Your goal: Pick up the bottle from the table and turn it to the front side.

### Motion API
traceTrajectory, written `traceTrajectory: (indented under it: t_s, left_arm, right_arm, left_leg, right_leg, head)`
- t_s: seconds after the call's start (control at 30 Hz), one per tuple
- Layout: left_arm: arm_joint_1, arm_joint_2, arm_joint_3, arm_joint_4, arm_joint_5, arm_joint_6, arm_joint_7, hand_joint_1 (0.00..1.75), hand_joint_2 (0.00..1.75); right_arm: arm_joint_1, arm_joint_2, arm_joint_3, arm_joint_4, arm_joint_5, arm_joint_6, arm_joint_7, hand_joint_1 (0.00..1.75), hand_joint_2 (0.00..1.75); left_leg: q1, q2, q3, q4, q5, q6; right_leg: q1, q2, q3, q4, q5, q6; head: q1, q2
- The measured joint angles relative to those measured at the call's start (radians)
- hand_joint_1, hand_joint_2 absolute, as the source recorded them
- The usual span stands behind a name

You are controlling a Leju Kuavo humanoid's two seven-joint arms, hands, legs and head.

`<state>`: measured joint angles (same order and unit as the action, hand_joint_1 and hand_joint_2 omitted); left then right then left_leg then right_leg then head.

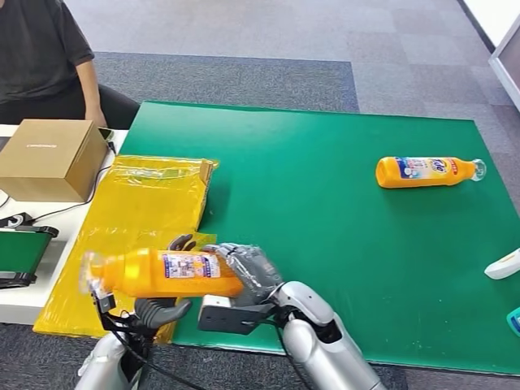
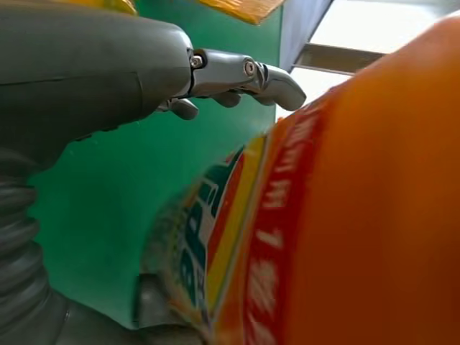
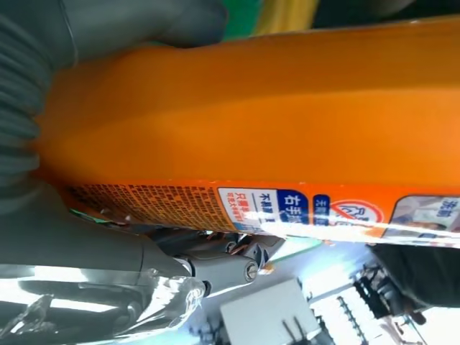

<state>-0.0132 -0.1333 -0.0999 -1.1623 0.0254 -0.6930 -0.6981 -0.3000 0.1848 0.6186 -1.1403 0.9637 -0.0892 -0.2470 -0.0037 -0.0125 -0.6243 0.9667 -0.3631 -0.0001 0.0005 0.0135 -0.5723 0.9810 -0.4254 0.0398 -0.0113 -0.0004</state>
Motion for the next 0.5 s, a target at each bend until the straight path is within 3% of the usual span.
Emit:
traceTrajectory:
  t_s: [0.13,0.17,0.2,0.27,0.3,0.33,0.5]
  left_arm:
    - [-0.005,0.008,-0.029,0.009,0.025,-0.023,-0.008,0.0,1.75]
    - [-0.004,0.01,-0.034,0.01,0.027,-0.029,-0.01,0.0,1.75]
    - [-0.003,0.013,-0.039,0.01,0.029,-0.033,-0.012,0.13,1.75]
    - [-0.002,0.019,-0.049,0.011,0.029,-0.043,-0.013,1.0,1.75]
    - [0.0,0.021,-0.053,0.011,0.029,-0.046,-0.013,1.44,1.75]
    - [0.002,0.022,-0.056,0.011,0.028,-0.042,-0.012,1.75,1.75]
    - [0.022,0.023,-0.058,-0.02,-0.029,0.079,-0.01,1.75,1.75]
  right_arm:
    - [-0.003,0.04,0.044,0.084,-0.029,-0.015,-0.015,1.75,1.75]
    - [-0.004,0.047,0.053,0.105,-0.034,-0.017,-0.017,1.33,1.75]
    - [-0.006,0.053,0.06,0.124,-0.038,-0.019,-0.02,0.89,1.75]
    - [-0.011,0.061,0.075,0.156,-0.043,-0.02,-0.028,0.02,1.75]
    - [-0.014,0.064,0.083,0.169,-0.044,-0.021,-0.031,0.0,1.75]
    - [-0.017,0.065,0.092,0.18,-0.046,-0.024,-0.033,0.0,1.75]
    - [-0.019,0.065,0.11,0.206,-0.056,-0.048,-0.009,0.0,1.75]
  left_leg:
    - [0.0,0.0,0.0,0.0,0.0,0.0]
    - [0.0,0.0,0.0,0.0,0.0,0.0]
    - [0.0,0.0,0.0,0.0,0.0,0.0]
    - [0.0,0.0,0.0,0.0,0.0,0.0]
    - [0.0,0.0,0.0,0.0,0.0,0.0]
    - [0.0,0.0,0.0,0.0,0.0,0.0]
    - [0.0,0.0,0.0,0.0,0.0,0.0]
  right_leg:
    - [0.0,0.0,0.0,0.0,-0.001,-0.001]
    - [0.0,0.0,0.0,0.0,-0.001,-0.001]
    - [0.0,0.0,0.0,0.0,-0.001,-0.001]
    - [0.0,0.0,0.0,0.0,-0.001,-0.001]
    - [0.0,0.0,0.0,0.0,-0.001,-0.001]
    - [0.0,0.0,0.0,0.0,-0.001,-0.001]
    - [0.0,0.0,-0.001,0.0,-0.001,-0.001]
  head:
    - [0.0,0.0]
    - [0.0,0.0]
    - [0.0,0.0]
    - [0.0,0.0]
    - [0.0,0.0]
    - [0.0,0.0]
    - [0.0,0.0]
